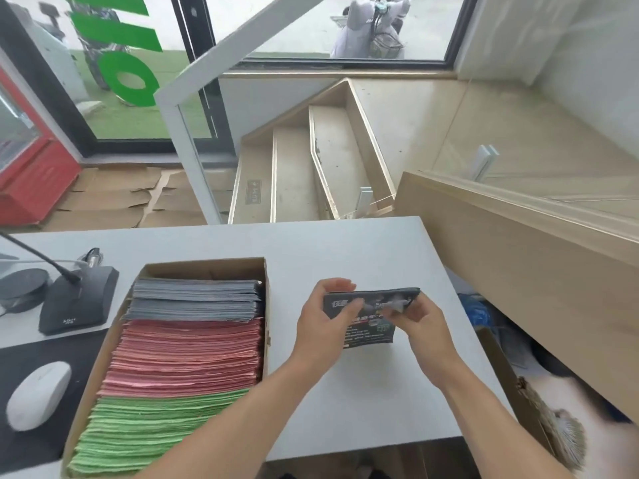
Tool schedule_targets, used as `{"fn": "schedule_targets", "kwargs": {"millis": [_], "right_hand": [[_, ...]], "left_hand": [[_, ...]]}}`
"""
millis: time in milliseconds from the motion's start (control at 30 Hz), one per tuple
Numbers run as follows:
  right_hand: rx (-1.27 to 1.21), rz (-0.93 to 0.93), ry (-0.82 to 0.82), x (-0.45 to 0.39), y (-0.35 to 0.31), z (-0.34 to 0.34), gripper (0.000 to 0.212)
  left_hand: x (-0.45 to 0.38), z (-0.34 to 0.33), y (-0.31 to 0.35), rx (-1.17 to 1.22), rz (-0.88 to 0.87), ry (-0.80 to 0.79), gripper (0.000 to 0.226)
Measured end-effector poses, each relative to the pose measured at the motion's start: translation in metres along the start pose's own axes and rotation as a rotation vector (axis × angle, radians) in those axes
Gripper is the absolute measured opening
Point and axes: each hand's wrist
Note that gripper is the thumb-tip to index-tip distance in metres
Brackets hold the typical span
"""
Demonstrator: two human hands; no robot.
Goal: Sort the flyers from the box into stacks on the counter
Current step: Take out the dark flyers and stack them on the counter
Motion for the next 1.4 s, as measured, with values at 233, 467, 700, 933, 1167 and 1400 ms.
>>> {"fn": "schedule_targets", "kwargs": {"millis": [233,467,700,933,1167,1400], "right_hand": [[-0.036,-0.008,-0.012,0.001,0.006,-0.002,0.018],[0.05,-0.093,-0.096,-0.004,0.03,0.005,0.032],[0.28,-0.16,-0.053,-0.014,0.063,0.01,0.016],[0.342,-0.182,0.161,-0.03,0.053,0.004,0.018],[0.337,-0.274,0.345,-0.106,0.034,0.008,0.018],[0.726,-0.324,0.402,-0.174,0.036,0.028,0.021]], "left_hand": [[0.015,-0.012,-0.003,-0.009,0.011,0.06,0.015],[0.013,-0.018,-0.013,-0.071,0.113,0.11,0.014],[-0.014,-0.021,-0.013,0.015,0.302,0.228,0.023],[-0.066,-0.03,-0.007,0.023,0.442,0.158,0.012],[-0.105,-0.058,-0.024,-0.137,0.529,-0.18,0.033],[-0.126,-0.107,-0.039,-0.172,0.501,-0.299,0.048]]}}
Point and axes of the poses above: each hand's wrist, its own x-axis away from the middle knuckle, its own z-axis out of the back of the hand, y = z × x, and after that the axes turned 8 degrees about y, right-handed
